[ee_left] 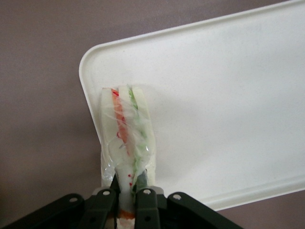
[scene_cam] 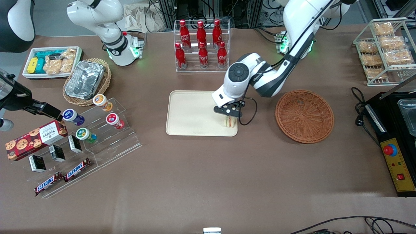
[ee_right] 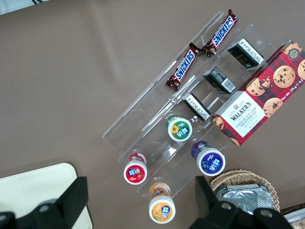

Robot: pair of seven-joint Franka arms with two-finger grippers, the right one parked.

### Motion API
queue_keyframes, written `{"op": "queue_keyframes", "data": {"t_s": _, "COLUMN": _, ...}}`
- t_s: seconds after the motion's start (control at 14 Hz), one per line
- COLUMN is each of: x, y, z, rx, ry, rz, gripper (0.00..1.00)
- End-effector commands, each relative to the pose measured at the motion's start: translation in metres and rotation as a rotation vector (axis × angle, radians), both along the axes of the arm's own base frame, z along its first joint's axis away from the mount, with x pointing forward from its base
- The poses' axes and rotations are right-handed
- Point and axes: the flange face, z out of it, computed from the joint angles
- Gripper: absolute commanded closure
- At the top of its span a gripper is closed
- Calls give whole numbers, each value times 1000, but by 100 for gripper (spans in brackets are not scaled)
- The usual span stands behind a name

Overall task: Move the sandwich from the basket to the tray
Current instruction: 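Lower the sandwich onto the tray and open the left gripper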

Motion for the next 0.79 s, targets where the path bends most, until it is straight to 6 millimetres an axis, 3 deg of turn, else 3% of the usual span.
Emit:
{"op": "queue_keyframes", "data": {"t_s": 0.0, "x": -1, "y": -14, "z": -11, "rx": 28, "ry": -53, "rz": 26, "gripper": 99}}
{"op": "queue_keyframes", "data": {"t_s": 0.07, "x": -1, "y": -15, "z": -10, "rx": 30, "ry": -58, "rz": 37, "gripper": 95}}
{"op": "queue_keyframes", "data": {"t_s": 0.14, "x": -1, "y": -15, "z": -9, "rx": 30, "ry": -60, "rz": 44, "gripper": 73}}
{"op": "queue_keyframes", "data": {"t_s": 0.21, "x": -1, "y": -15, "z": -9, "rx": 31, "ry": -62, "rz": 57, "gripper": 16}}
{"op": "queue_keyframes", "data": {"t_s": 0.29, "x": 1, "y": -15, "z": -5, "rx": 34, "ry": -75, "rz": 60, "gripper": 1}}
{"op": "queue_keyframes", "data": {"t_s": 0.43, "x": 7, "y": -8, "z": 4, "rx": 44, "ry": -86, "rz": 99, "gripper": 1}}
{"op": "queue_keyframes", "data": {"t_s": 0.5, "x": 12, "y": 0, "z": 18, "rx": 66, "ry": -95, "rz": 113, "gripper": 1}}
{"op": "queue_keyframes", "data": {"t_s": 0.71, "x": 29, "y": 33, "z": 86, "rx": 168, "ry": -130, "rz": 198, "gripper": 0}}
